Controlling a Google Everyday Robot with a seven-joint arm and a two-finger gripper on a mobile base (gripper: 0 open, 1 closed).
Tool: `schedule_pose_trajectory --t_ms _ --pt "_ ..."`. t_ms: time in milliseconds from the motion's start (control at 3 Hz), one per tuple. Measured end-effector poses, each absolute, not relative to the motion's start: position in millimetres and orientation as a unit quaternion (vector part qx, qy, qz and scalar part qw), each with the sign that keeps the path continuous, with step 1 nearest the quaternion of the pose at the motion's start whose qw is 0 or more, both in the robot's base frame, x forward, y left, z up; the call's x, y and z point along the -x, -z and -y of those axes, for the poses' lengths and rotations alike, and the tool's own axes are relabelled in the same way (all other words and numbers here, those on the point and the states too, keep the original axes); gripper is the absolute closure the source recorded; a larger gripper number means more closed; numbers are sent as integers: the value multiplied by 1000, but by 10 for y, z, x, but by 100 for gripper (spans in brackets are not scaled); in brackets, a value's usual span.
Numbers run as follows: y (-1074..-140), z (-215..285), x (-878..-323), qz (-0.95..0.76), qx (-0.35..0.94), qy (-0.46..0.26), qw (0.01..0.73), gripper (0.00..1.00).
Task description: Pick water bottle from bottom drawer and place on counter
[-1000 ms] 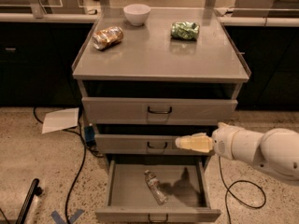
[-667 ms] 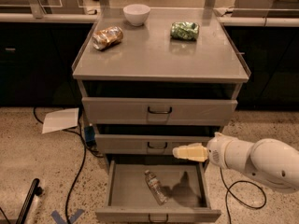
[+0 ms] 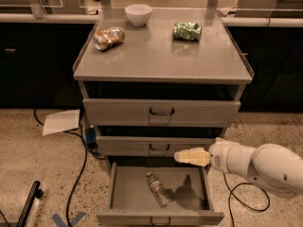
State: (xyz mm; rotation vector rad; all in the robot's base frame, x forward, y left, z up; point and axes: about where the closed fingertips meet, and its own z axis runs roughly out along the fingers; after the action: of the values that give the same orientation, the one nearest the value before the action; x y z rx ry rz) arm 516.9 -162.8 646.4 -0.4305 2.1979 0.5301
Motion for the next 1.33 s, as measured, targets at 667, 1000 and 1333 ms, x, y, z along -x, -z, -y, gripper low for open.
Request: schedule_pose_trajectory --t_ms 667,1000,1333 --pt "-4941 1654 -5190 -902 72 -224 362 0" --pt "-4298 1560 -5275 -916 45 -202 344 0" --pt "-3821 1246 -5375 -928 69 -188 315 0"
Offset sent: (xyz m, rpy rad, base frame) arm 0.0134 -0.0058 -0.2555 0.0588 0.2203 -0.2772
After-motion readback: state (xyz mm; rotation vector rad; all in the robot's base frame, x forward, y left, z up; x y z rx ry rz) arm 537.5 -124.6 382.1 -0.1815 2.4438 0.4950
